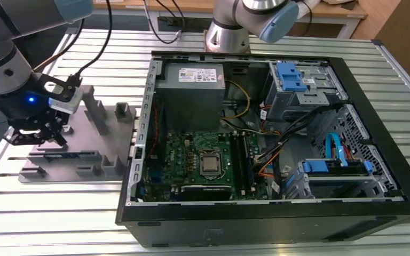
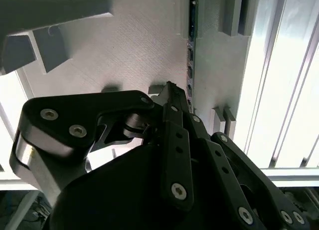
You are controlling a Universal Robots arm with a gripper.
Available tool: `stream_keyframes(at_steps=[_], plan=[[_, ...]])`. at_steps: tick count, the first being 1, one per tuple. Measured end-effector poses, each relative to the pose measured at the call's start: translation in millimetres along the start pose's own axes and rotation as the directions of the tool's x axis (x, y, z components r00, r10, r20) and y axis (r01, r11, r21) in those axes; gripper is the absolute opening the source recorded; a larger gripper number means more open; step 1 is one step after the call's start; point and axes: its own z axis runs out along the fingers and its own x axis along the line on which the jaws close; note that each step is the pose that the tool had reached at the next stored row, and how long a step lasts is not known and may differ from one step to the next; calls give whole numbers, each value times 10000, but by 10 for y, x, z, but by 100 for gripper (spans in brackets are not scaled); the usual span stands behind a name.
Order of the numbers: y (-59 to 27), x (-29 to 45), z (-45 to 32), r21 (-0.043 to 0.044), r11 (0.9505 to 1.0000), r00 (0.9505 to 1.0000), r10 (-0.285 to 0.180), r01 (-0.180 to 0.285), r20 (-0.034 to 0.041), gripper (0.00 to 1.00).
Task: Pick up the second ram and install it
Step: 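Pick up the second ram and move it above second insertion slot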
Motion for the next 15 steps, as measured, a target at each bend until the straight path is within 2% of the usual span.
stream_keyframes(at_steps=[7, 15], plan=[[0, 0, 1, -18, 9980, 9980, -636, 636, 3, 11], [0, 0, 2, -38, 9912, 9912, -1326, 1327, 8, 11]])
